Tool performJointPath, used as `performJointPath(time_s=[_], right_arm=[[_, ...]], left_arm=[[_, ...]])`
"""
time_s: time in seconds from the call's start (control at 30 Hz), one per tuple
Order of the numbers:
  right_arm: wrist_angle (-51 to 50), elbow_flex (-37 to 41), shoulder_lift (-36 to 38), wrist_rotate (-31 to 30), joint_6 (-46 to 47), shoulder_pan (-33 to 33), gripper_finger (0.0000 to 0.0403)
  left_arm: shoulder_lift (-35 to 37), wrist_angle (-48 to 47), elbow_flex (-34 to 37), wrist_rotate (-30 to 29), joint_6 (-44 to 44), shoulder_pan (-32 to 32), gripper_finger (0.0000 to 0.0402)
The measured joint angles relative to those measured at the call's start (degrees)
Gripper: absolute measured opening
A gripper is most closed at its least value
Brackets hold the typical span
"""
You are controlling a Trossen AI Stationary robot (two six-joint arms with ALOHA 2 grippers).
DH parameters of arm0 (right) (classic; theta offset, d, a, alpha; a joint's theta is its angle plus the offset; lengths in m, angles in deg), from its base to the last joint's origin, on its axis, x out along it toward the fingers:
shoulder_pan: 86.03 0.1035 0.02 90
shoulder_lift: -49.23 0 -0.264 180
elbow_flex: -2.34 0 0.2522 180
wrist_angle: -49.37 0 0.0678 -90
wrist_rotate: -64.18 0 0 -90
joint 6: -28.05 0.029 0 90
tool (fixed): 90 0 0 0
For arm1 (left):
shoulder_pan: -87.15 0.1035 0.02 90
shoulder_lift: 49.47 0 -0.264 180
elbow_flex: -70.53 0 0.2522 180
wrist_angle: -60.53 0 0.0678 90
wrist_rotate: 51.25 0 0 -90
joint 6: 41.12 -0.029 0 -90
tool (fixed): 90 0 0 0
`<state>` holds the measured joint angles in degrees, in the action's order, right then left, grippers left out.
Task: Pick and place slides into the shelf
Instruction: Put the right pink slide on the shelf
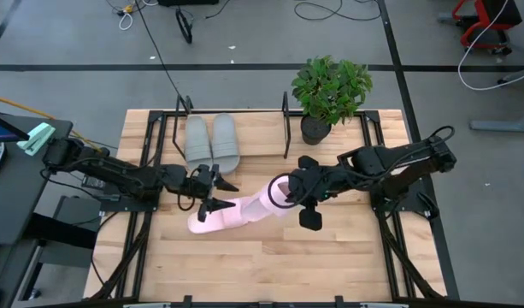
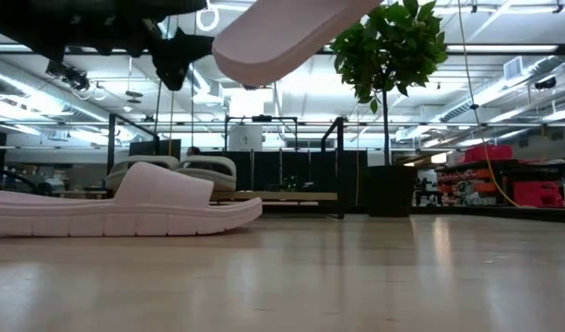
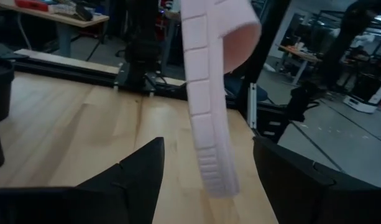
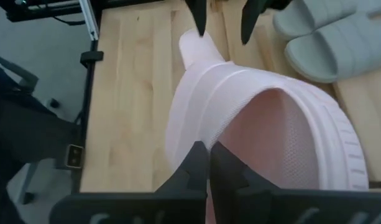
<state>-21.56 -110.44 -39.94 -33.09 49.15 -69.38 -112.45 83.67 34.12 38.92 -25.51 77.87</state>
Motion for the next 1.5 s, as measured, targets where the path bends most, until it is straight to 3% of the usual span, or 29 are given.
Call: performJointPath(time_s=[0.8,1.33,1.5], right_arm=[[-2.47,-0.02,0.02,0.24,-16.64,-5.75,0.0002],[-6.99,-3.61,0.07,0.24,-29.11,-9.19,0.0002],[-7.28,-6.80,0.13,1.21,-31.69,-9.42,0.0002]], left_arm=[[-17.96,0.18,-11.46,0.03,-1.23,4.42,0.0235],[-18.12,-0.53,-11.64,-0.81,0.30,4.98,0.0228],[-18.12,-2.20,-11.64,-6.80,2.19,4.98,0.0228]])
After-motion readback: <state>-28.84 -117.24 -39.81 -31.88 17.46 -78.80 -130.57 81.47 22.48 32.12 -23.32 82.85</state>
